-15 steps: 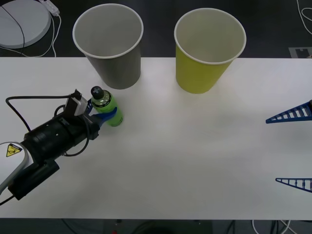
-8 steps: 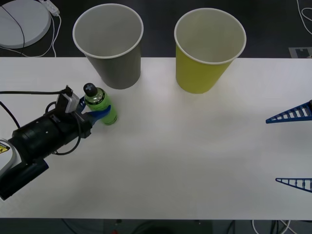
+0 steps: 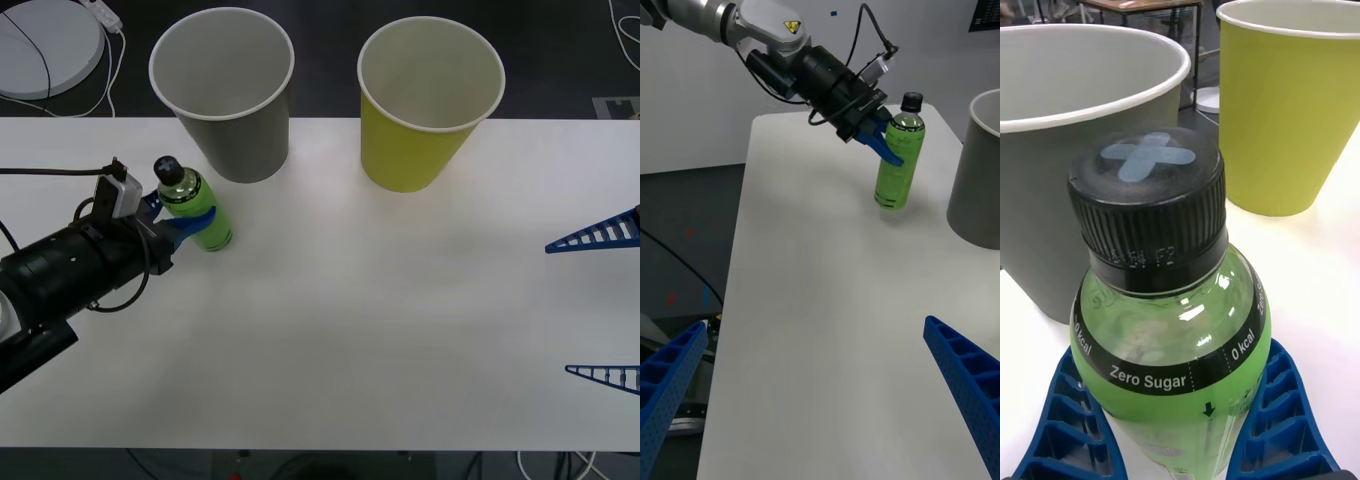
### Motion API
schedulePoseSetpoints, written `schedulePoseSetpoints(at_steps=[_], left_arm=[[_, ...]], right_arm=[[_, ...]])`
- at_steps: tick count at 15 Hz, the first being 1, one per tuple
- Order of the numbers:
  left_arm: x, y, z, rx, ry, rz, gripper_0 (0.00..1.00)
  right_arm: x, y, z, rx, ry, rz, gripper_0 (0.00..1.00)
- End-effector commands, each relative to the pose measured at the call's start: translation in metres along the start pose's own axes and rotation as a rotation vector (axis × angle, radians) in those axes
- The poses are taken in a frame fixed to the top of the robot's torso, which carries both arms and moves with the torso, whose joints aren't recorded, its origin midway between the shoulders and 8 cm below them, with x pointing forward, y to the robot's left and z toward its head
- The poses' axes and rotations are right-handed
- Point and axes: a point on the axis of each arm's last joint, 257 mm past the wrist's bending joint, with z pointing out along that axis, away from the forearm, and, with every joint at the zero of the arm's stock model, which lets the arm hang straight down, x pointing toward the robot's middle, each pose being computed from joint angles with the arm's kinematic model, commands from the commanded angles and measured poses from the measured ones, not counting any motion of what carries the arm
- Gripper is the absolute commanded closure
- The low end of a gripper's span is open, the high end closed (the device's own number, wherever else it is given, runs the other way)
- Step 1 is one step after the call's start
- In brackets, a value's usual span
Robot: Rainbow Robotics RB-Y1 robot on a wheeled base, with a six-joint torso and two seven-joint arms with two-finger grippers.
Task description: Put the can into the green bin and the plastic bottle into the gray bin
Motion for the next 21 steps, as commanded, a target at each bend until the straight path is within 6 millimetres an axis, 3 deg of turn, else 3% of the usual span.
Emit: schedulePoseSetpoints(at_steps=[1,9,15,21], left_arm=[[-0.008,-0.001,-0.009,0.011,0.015,0.001,1.00],[-0.040,0.008,-0.054,0.024,0.131,0.035,1.00],[-0.069,0.020,-0.078,0.009,0.188,0.006,1.00],[-0.087,0.043,-0.093,-0.032,0.205,0.022,1.00]], right_arm=[[0.000,0.000,0.000,0.000,0.000,0.000,0.00],[0.000,0.000,0.000,0.000,0.000,0.000,0.00],[0.000,0.000,0.000,0.000,0.000,0.000,0.00],[0.000,0.000,0.000,0.000,0.000,0.000,0.00]])
